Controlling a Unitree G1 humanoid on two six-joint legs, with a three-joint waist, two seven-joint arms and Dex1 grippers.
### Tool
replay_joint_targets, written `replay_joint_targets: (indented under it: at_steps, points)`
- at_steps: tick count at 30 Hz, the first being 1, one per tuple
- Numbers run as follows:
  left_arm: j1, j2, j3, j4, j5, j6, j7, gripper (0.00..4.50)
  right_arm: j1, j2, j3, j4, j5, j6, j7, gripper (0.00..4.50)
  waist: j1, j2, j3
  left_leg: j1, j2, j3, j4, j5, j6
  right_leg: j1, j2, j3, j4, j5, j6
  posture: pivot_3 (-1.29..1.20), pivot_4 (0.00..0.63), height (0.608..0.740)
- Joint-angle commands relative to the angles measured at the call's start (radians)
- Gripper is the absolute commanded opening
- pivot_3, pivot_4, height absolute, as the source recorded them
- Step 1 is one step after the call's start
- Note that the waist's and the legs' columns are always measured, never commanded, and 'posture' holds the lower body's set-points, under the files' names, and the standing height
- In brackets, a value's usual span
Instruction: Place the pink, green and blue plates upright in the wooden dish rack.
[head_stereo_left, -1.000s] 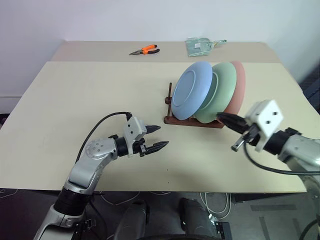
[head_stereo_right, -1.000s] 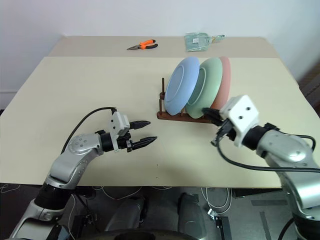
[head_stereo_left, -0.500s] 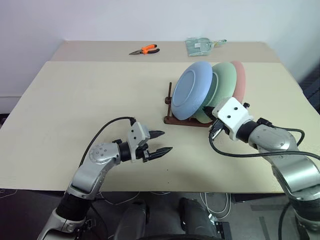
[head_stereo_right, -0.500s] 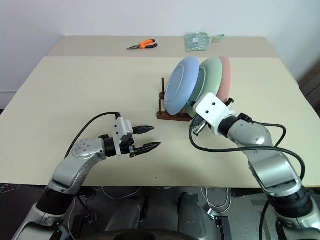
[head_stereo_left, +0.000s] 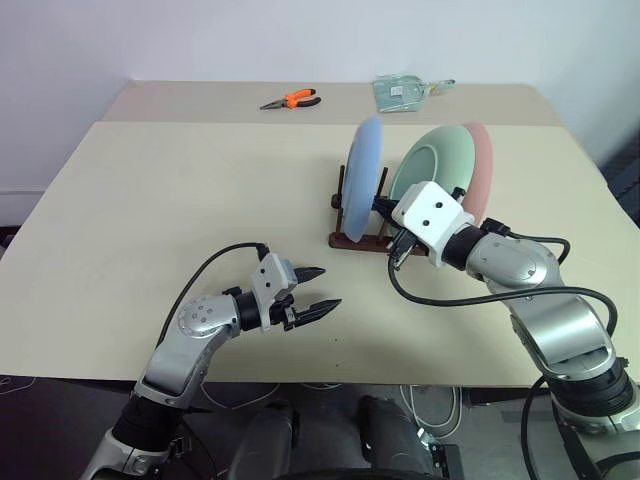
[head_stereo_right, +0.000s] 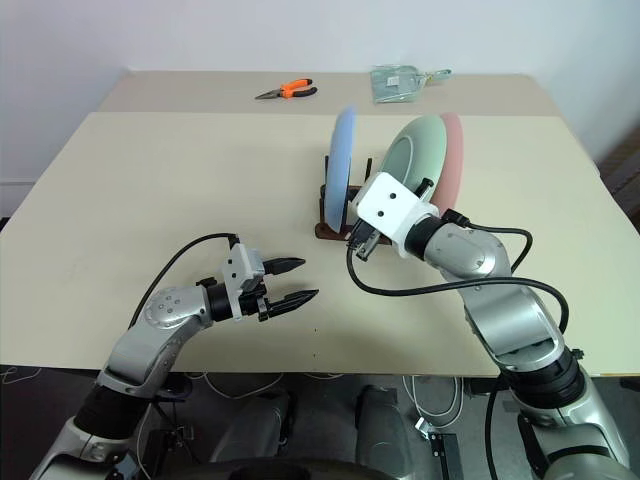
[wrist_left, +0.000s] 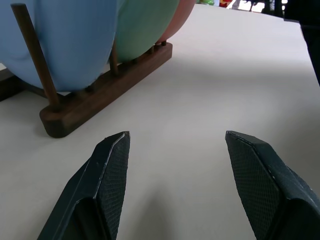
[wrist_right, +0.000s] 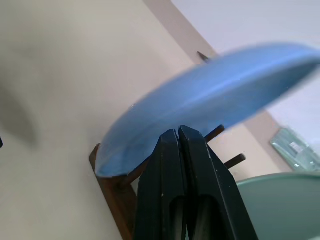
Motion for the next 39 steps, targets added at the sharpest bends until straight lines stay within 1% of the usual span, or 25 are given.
replay_joint_targets:
  at_steps: [1,3,5,6,8,10,13,16,20,30,39]
  points:
    - [-0.010,-0.004,0.000,-0.015,0.002,-0.016,-0.001,3.12,0.001,-0.030,-0.051,-0.037,-0.023,-0.024,0.017,0.01,0.000,0.000,0.000,0.000,0.000,0.000,0.000,0.000,0.000,0.000,0.000,0.000,0.000,0.000,0.000,0.00,0.150,0.740]
    - [-0.019,-0.005,-0.002,-0.014,0.003,-0.012,-0.001,3.12,0.026,-0.066,-0.089,-0.056,-0.021,-0.029,0.043,0.01,0.002,0.000,0.000,0.000,0.000,0.000,0.000,0.000,0.000,0.000,0.000,0.000,0.000,0.000,0.000,0.00,0.150,0.740]
    - [-0.027,-0.007,-0.002,-0.012,0.002,-0.008,-0.002,3.12,0.062,-0.109,-0.150,-0.084,0.001,-0.033,0.084,0.01,0.004,0.000,0.000,-0.001,0.000,0.000,0.000,0.000,0.000,0.000,0.000,0.000,0.000,0.000,0.000,0.00,0.150,0.740]
    - [-0.031,-0.007,-0.002,-0.012,0.001,-0.006,-0.003,3.12,0.086,-0.133,-0.201,-0.103,0.026,-0.031,0.113,0.01,0.003,0.000,0.000,-0.001,-0.001,0.000,0.000,0.000,0.000,0.000,-0.001,0.000,0.000,0.000,0.000,0.00,0.150,0.740]
    - [-0.036,-0.005,-0.001,-0.008,-0.001,-0.004,-0.008,3.12,0.151,-0.184,-0.313,-0.150,0.098,0.017,0.193,0.01,0.004,0.000,0.000,-0.001,-0.001,0.000,0.000,0.000,0.000,0.000,-0.001,0.000,0.000,0.000,0.001,0.00,0.150,0.740]
    - [-0.042,-0.003,-0.003,-0.003,-0.002,-0.003,-0.016,3.12,0.232,-0.238,-0.399,-0.191,0.132,0.040,0.261,0.01,0.003,0.000,0.000,0.000,0.000,0.000,0.000,0.000,0.000,0.001,-0.001,0.000,0.000,-0.002,0.003,0.00,0.150,0.740]
    - [-0.059,-0.007,-0.008,0.011,-0.003,-0.002,-0.028,3.12,0.335,-0.290,-0.464,-0.220,0.131,0.063,0.299,0.01,0.001,0.000,0.000,0.000,0.000,0.000,0.000,0.000,0.000,0.001,0.000,0.000,0.000,-0.002,0.003,0.00,0.150,0.740]
    - [-0.073,-0.012,-0.013,0.019,-0.001,0.000,-0.033,3.12,0.363,-0.293,-0.457,-0.211,0.106,0.057,0.271,0.01,-0.002,0.000,0.000,0.001,0.000,0.002,0.001,0.000,0.000,0.001,0.000,0.000,0.000,-0.002,0.003,0.00,0.150,0.740]
    - [-0.082,-0.013,-0.012,0.015,-0.003,0.009,-0.036,3.12,0.351,-0.276,-0.397,-0.167,0.041,0.027,0.208,0.01,0.001,0.000,0.000,0.000,0.000,0.002,0.001,0.000,0.000,0.001,-0.001,0.000,0.000,-0.002,0.003,0.00,0.150,0.740]
    - [-0.066,-0.004,-0.001,-0.032,-0.004,0.042,-0.014,3.12,0.245,-0.229,-0.267,-0.079,-0.020,-0.020,0.146,0.01,0.001,0.000,0.000,0.000,0.000,0.001,0.001,0.000,0.001,0.001,-0.001,0.000,-0.001,-0.002,0.003,0.00,0.150,0.740]
    - [-0.061,-0.004,0.002,-0.053,-0.008,0.063,-0.001,3.12,0.140,-0.172,-0.208,-0.097,-0.012,-0.017,0.144,0.01,0.001,0.000,0.000,0.000,0.000,0.001,0.001,0.000,0.001,0.001,-0.001,0.000,-0.001,-0.002,0.003,0.00,0.150,0.740]
